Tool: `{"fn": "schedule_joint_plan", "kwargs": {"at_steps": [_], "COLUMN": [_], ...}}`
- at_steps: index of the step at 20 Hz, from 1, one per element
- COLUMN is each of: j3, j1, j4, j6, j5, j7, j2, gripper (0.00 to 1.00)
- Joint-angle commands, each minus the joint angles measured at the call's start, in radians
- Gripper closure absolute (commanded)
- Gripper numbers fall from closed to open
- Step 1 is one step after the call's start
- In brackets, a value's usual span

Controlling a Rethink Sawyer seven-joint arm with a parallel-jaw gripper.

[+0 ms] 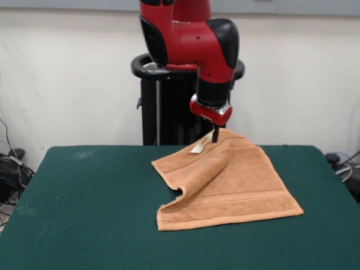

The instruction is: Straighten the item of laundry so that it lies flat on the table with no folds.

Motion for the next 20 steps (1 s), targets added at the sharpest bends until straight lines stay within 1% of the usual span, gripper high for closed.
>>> {"fn": "schedule_joint_plan", "kwargs": {"at_steps": [1, 3, 5, 6, 10, 11, 13, 16, 20], "j3": [0.012, -0.019, -0.011, -0.014, 0.008, 0.013, 0.022, 0.013, 0.027], "j1": [0.029, 0.06, 0.052, 0.056, 0.038, 0.033, 0.025, 0.033, 0.022], "j4": [-0.145, -0.142, -0.139, -0.142, -0.139, -0.138, -0.134, -0.137, -0.139], "j6": [0.176, 0.196, 0.22, 0.208, 0.22, 0.222, 0.226, 0.225, 0.269], "j5": [0.044, 0.048, 0.045, 0.029, 0.024, 0.023, 0.027, 0.025, 0.037], "j7": [-0.054, -0.049, -0.072, -0.083, -0.107, -0.114, -0.117, -0.112, -0.136], "j2": [-0.31, -0.334, -0.347, -0.347, -0.351, -0.352, -0.354, -0.352, -0.355], "gripper": [0.0, 0.0, 0.0, 0.0, 0.0, 1.0, 1.0, 1.0, 1.0]}}
